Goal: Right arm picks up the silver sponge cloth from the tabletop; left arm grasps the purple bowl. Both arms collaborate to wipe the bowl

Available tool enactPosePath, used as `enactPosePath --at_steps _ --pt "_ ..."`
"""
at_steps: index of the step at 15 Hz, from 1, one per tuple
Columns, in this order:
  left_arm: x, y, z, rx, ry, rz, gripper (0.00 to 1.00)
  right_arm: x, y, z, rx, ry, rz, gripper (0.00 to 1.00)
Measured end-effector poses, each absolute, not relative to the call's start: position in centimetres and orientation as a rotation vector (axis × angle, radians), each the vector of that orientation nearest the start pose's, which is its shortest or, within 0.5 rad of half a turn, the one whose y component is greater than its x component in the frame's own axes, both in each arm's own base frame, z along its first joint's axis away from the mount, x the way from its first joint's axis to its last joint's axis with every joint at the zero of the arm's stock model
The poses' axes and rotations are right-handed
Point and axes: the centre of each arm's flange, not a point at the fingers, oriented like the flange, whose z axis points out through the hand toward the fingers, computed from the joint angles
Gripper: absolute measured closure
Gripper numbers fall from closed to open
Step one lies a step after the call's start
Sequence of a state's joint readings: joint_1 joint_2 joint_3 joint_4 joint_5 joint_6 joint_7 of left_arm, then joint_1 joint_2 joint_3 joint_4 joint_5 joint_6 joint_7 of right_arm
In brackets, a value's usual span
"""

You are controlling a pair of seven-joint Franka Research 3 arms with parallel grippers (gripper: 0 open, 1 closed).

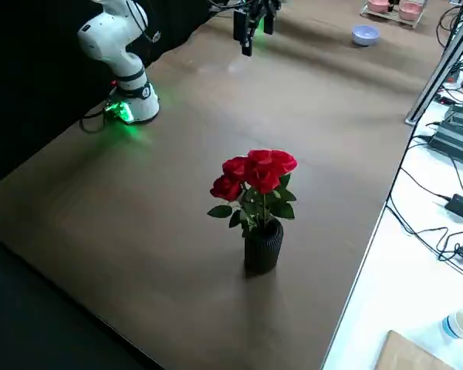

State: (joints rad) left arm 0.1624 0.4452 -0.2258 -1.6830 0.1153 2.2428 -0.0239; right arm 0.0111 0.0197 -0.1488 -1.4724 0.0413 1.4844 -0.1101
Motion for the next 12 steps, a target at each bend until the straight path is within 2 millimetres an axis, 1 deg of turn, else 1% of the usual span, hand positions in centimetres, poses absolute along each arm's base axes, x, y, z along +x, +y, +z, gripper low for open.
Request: enactPosePath --at_steps 3,5,7,10,12 --pt "67.6 -2.3 42.9 -3.122 0.119 -0.138 0.0 54.4 -6.7 65.0 -3.129 0.023 0.02 0.0" --pt "66.8 -2.6 47.2 -3.113 0.122 -0.107 0.0 54.4 -6.7 64.6 -3.13 0.022 0.033 0.0" --pt "65.7 -3.3 49.9 -3.107 0.14 -0.063 0.0 54.4 -6.6 64.3 -3.129 0.021 0.045 0.0" --pt "63.7 -4.5 52.7 -3.095 0.16 0.014 0.0 54.4 -6.6 63.9 -3.129 0.022 0.059 0.0" --pt "62.4 -5.0 54.6 -3.086 0.128 0.032 0.0 54.4 -6.6 63.8 -3.129 0.031 0.06 0.0"
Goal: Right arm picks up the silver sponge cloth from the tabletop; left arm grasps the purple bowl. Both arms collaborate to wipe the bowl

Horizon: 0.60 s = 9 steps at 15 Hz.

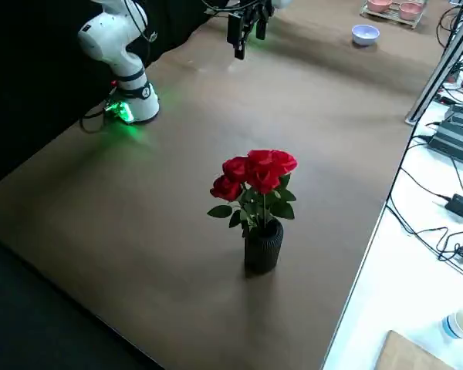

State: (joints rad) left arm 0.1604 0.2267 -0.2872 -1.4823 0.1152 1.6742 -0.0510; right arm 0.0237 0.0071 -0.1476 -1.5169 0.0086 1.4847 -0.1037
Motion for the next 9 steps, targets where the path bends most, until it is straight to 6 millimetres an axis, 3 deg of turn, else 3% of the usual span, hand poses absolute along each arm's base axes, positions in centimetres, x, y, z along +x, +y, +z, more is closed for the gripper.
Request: enactPosePath --at_steps 5,9 --pt "60.4 -6.5 57.8 -3.153 -0.013 0.01 0.0 54.3 -6.6 63.7 -3.128 0.038 0.076 0.0" --pt "59.8 -8.2 56.6 -3.15 -0.023 -0.068 0.0 54.4 -6.6 63.8 -3.129 0.037 0.067 0.0"
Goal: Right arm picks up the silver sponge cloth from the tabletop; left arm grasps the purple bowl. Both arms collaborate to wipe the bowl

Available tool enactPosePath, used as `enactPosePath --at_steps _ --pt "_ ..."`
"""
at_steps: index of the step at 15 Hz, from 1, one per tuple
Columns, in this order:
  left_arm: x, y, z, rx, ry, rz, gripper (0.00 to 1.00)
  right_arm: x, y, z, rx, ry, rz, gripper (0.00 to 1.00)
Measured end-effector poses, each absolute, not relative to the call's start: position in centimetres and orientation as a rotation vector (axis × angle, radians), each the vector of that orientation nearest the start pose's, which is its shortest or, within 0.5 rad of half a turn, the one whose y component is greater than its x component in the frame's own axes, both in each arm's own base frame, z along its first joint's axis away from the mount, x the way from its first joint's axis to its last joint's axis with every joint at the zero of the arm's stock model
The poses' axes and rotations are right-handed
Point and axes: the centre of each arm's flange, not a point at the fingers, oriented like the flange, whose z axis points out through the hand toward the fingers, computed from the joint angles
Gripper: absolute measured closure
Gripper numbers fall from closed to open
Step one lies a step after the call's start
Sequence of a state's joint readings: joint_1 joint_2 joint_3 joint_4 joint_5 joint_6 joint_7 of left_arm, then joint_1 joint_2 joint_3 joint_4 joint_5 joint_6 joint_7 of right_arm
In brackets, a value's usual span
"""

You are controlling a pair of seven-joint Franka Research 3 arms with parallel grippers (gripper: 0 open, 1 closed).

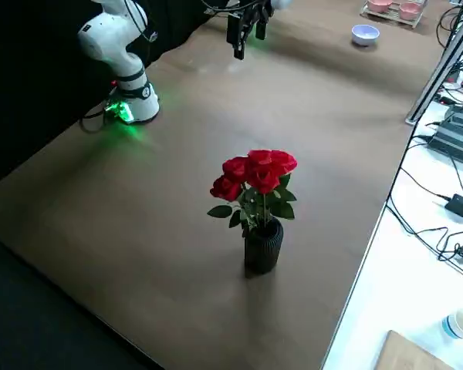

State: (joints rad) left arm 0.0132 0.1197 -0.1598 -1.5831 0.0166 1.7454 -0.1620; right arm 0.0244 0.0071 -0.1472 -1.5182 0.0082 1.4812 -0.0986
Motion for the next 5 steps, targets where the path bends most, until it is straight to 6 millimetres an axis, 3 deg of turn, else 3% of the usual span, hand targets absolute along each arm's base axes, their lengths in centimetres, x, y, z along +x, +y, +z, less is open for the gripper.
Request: enactPosePath --at_steps 5 --pt "59.64 -7.41 56.54 -3.148 -0.043 -0.091 0.0 54.43 -6.17 63.71 -3.129 0.026 0.068 0.0"
